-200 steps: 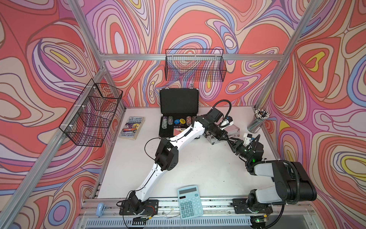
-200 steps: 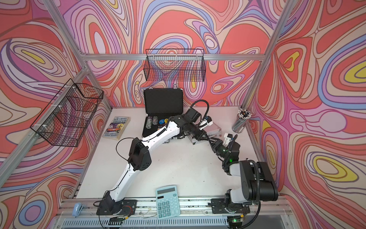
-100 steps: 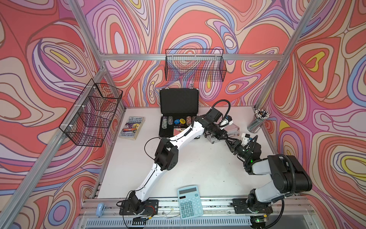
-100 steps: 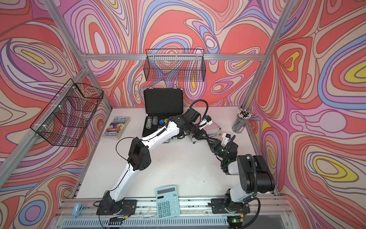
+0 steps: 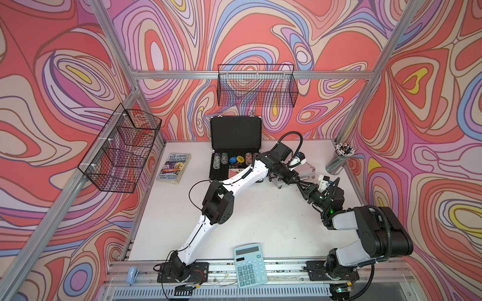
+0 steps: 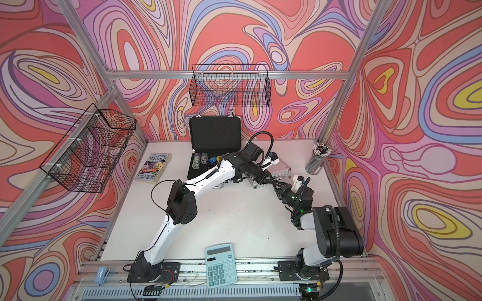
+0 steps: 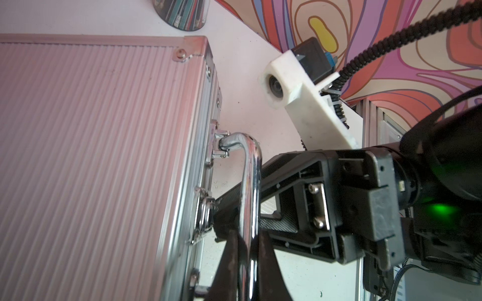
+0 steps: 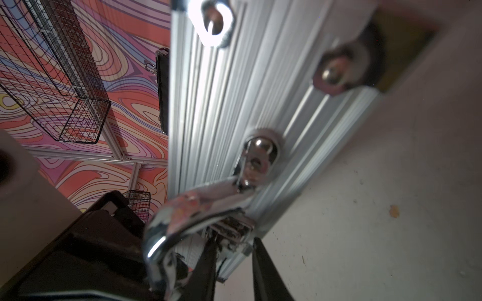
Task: Open the poker set cases
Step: Open the fastener on the poker set case.
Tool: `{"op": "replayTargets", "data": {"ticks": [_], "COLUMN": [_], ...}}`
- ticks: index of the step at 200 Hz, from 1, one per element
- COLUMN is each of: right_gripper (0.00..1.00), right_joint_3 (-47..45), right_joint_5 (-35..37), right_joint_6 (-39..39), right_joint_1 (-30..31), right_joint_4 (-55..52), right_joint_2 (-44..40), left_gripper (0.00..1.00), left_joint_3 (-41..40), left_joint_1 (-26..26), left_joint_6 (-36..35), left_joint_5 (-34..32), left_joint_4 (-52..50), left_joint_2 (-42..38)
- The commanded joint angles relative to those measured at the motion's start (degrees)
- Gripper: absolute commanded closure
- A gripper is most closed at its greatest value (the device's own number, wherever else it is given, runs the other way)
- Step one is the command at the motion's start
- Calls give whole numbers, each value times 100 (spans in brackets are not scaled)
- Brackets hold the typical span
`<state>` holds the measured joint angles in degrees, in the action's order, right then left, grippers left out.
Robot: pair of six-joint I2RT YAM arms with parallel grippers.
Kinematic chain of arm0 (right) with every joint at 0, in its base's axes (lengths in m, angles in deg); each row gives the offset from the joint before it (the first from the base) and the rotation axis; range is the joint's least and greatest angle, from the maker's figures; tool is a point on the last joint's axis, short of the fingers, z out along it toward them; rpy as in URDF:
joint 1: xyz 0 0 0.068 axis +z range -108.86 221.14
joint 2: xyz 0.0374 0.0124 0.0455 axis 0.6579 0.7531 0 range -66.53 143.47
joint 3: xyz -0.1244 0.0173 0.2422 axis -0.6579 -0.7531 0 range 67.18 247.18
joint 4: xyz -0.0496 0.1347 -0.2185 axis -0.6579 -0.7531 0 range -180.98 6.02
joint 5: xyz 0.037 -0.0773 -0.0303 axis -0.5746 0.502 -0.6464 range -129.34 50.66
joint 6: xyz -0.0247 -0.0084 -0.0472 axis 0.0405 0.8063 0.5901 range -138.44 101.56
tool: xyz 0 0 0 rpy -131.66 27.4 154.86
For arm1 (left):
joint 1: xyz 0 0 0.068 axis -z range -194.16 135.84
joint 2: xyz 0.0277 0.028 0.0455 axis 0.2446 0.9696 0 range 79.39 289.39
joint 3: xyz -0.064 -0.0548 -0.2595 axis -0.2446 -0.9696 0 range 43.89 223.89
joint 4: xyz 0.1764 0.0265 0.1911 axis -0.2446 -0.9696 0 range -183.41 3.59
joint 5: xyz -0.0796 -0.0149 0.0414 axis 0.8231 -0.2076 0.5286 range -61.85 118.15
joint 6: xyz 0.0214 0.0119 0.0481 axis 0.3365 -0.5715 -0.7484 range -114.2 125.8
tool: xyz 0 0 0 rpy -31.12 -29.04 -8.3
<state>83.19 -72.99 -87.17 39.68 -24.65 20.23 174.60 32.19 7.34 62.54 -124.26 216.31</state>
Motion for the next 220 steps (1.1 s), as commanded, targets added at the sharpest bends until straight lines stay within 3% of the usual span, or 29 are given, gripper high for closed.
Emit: {"op": "replayTargets", "data": {"ticks": [1,90,172,199,220], "right_gripper": [76,76,76,76,76], "right_joint_3": [157,372,247,334,241], "right_joint_5": [95,74,274,551,491], "right_joint_6": [-67,312,1487,2059,2096], "right_joint_1": [23,21,-135,-204,-219], "right_joint_4": [499,-793,-3047,-4115,-3953], "right_joint_2": [-313,-1211,-2322,-2203,-1829], "left_gripper": [100,100,100,100,100], "left_joint_3": [-32,-39,-46,-45,-45], "left_joint_1": [-63,-61,-95,-100,-104], "left_joint_6": [235,264,155,160,145], "left_joint_5": [163,191,104,94,76], "left_joint_4": [-67,-56,-135,-127,-126], "left_joint_2": [-351,-215,-236,-261,-280]}}
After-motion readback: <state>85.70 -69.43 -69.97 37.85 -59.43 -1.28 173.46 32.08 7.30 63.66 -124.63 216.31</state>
